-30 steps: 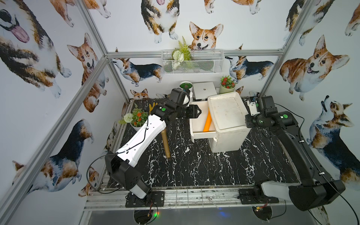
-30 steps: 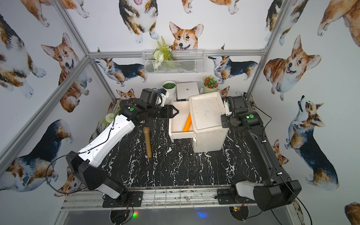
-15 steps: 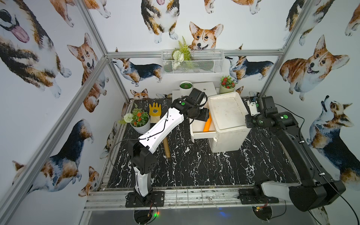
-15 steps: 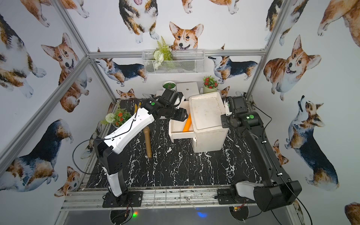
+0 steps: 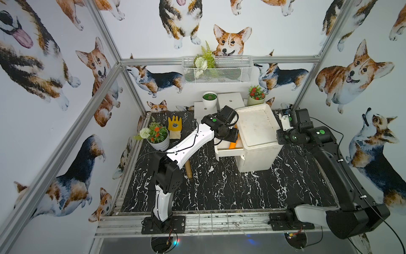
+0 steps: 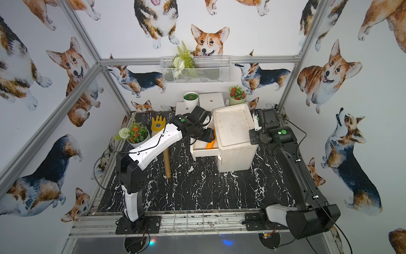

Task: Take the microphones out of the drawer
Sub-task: Pick up the microphone from the drawer.

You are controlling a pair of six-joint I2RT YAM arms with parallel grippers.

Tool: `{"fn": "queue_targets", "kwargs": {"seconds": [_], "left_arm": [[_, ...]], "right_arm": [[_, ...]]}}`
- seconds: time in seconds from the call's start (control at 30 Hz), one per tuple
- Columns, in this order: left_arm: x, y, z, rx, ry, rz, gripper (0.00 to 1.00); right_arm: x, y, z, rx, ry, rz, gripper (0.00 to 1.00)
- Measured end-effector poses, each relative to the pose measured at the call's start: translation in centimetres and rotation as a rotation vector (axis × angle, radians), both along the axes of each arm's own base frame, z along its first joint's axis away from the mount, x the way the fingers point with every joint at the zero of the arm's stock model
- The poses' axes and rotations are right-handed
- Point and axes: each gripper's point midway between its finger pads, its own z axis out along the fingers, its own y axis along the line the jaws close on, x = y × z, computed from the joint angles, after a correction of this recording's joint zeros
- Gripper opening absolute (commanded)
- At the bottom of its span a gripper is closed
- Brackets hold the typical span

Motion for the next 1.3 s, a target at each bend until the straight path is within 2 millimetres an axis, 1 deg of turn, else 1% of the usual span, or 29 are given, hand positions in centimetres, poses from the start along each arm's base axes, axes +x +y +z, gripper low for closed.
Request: {"fn": "queue_targets", "kwargs": {"seconds": [0.17, 0.57, 0.77, 0.93, 1.13, 1.3], "left_arm": [[0.2, -0.5, -0.8, 0.004, 0.004, 0.004, 0.59], [0.7, 0.0, -2.5, 0.075, -0.003, 0.058, 0.57], [0.7, 0.1, -2.7, 0.115, -0.028, 0.069, 0.50], [0.8, 0.0, -2.7, 0.125, -0.040, 0.076, 0.47], [0.8, -0.2, -2.5, 0.103, -0.045, 0.100, 0.36], [0.6, 0.2, -2.1, 0.089, -0.041, 0.150, 0.32]], "right_arm": [[0.0, 0.0, 0.0, 0.000, -0.002, -0.001, 0.20], [0.0, 0.0, 0.0, 0.001, -0.005, -0.001, 0.20], [0.0, 0.0, 0.0, 0.001, -0.006, -0.001, 0.20], [0.0, 0.0, 0.0, 0.001, -0.006, -0.001, 0.20], [0.0, 0.0, 0.0, 0.002, -0.006, -0.001, 0.20], [0.1, 0.0, 0.0, 0.001, -0.006, -0.001, 0.20]]}}
